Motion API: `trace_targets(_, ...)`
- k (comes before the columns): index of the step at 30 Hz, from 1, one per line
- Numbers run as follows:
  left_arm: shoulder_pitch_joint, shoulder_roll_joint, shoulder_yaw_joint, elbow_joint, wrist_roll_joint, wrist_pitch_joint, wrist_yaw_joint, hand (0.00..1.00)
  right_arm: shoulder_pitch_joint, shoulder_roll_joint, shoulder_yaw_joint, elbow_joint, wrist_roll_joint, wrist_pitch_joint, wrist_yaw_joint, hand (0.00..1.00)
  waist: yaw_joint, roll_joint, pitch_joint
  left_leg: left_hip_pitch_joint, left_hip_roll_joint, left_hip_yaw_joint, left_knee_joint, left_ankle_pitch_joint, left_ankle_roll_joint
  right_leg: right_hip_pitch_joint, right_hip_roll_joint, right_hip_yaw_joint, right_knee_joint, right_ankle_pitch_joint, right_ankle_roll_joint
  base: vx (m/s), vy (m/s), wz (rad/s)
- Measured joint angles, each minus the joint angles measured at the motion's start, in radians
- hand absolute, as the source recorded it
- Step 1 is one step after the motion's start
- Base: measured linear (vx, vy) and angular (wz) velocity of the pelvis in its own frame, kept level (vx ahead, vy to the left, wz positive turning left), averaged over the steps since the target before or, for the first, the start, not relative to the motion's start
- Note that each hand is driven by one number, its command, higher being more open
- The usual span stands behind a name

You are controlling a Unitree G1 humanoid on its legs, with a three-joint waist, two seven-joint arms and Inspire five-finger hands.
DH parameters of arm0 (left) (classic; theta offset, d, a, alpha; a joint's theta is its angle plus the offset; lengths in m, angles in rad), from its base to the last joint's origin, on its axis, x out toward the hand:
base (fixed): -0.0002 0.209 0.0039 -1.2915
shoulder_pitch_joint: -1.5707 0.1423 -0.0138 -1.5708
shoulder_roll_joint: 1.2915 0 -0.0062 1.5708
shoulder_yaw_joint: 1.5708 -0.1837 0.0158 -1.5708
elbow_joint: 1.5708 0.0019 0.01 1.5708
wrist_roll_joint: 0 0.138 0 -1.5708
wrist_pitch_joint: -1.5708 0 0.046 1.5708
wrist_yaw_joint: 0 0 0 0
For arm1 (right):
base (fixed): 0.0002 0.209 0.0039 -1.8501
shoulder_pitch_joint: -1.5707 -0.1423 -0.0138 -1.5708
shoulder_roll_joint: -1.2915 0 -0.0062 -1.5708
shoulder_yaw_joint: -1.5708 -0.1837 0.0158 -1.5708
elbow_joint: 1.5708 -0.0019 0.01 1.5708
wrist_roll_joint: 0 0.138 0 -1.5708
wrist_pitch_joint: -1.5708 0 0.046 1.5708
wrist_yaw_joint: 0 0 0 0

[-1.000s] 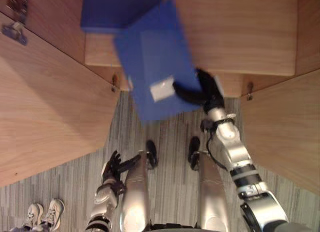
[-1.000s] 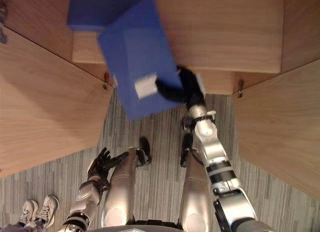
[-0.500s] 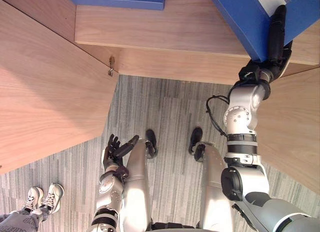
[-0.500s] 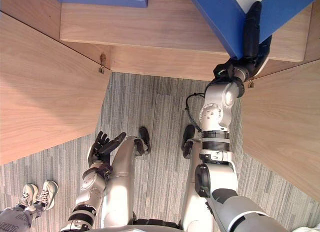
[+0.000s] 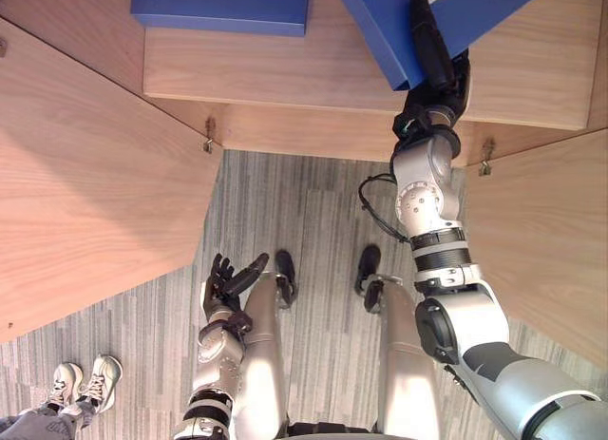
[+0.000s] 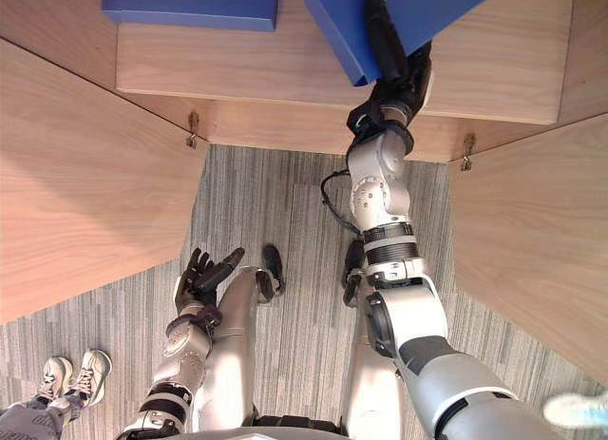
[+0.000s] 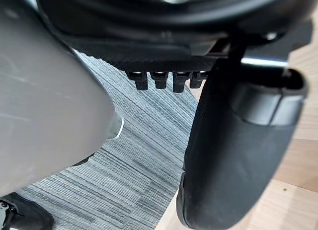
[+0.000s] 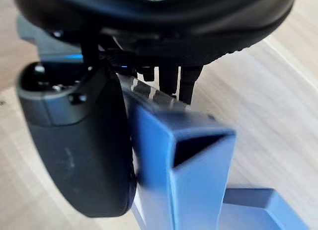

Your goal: Walk over to the cabinet, pick up the folder, carry it to the office cabinet, place the folder inside the office cabinet, then close the office cabinet door

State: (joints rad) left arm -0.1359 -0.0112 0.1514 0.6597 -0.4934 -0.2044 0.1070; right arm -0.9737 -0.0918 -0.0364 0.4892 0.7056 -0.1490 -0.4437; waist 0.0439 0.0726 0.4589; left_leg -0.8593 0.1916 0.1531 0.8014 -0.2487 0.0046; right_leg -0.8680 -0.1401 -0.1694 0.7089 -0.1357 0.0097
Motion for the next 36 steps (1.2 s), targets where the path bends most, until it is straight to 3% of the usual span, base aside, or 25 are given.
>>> trace_targets(5, -0.014, 0.010, 0.000, 0.040, 0.000, -0.002, 0.000, 1.00, -0.054, -0.047, 0.122, 0.021, -0.011, 0.028, 0.111, 1.00, -0.008, -0.001, -0.005, 0.014, 0.004, 0.002, -0.006, 0.002, -0.003, 0.013, 0.005, 0.000, -0.012, 0.004, -0.002, -0.03, -0.024, -0.02)
trace_targets(9, -0.029, 0.013, 0.000, 0.066, 0.000, -0.003, -0.001, 1.00, -0.104, -0.067, 0.189, 0.053, -0.110, 0.035, 0.193, 1.00, -0.006, -0.001, -0.011, 0.015, 0.004, 0.002, -0.018, 0.010, -0.003, 0.016, 0.008, -0.001, -0.026, 0.012, -0.004, -0.03, -0.018, 0.00)
trace_targets(17, -0.043, 0.020, -0.002, 0.102, 0.000, -0.003, -0.010, 1.00, -0.105, -0.086, 0.242, 0.188, -0.193, 0.079, 0.230, 1.00, -0.004, -0.002, -0.022, 0.023, 0.003, 0.003, -0.028, 0.012, -0.002, 0.031, 0.009, -0.004, -0.047, 0.024, 0.000, 0.00, 0.000, 0.00)
trace_targets(18, -0.044, 0.022, -0.002, 0.105, 0.000, -0.004, -0.015, 1.00, -0.105, -0.093, 0.243, 0.202, -0.224, 0.088, 0.243, 0.00, -0.004, -0.002, -0.022, 0.023, 0.003, 0.003, -0.028, 0.012, -0.002, 0.031, 0.009, -0.003, -0.047, 0.024, 0.000, 0.00, 0.000, 0.00)
trace_targets(22, -0.050, 0.029, -0.005, 0.124, 0.000, -0.012, -0.030, 1.00, -0.105, -0.146, 0.289, 0.234, -0.314, 0.101, 0.284, 0.00, -0.006, -0.002, -0.022, 0.023, 0.002, 0.004, -0.032, 0.012, -0.002, 0.031, 0.009, -0.004, -0.050, 0.024, 0.000, 0.00, 0.000, 0.00)
trace_targets(30, -0.058, 0.035, -0.010, 0.139, -0.001, -0.016, -0.052, 1.00, -0.083, -0.198, 0.330, 0.258, -0.337, 0.109, 0.362, 0.00, -0.003, -0.002, -0.022, 0.023, 0.001, 0.003, -0.035, 0.013, -0.003, 0.031, 0.009, -0.005, -0.050, 0.024, 0.000, 0.00, 0.000, 0.00)
trace_targets(36, -0.061, 0.038, -0.012, 0.142, -0.019, -0.018, -0.063, 1.00, -0.069, -0.195, 0.347, 0.257, -0.337, 0.109, 0.354, 0.00, -0.001, -0.002, -0.022, 0.014, 0.001, 0.005, -0.038, 0.015, -0.003, 0.020, 0.009, -0.004, -0.050, 0.024, 0.000, 0.00, 0.000, 0.00)
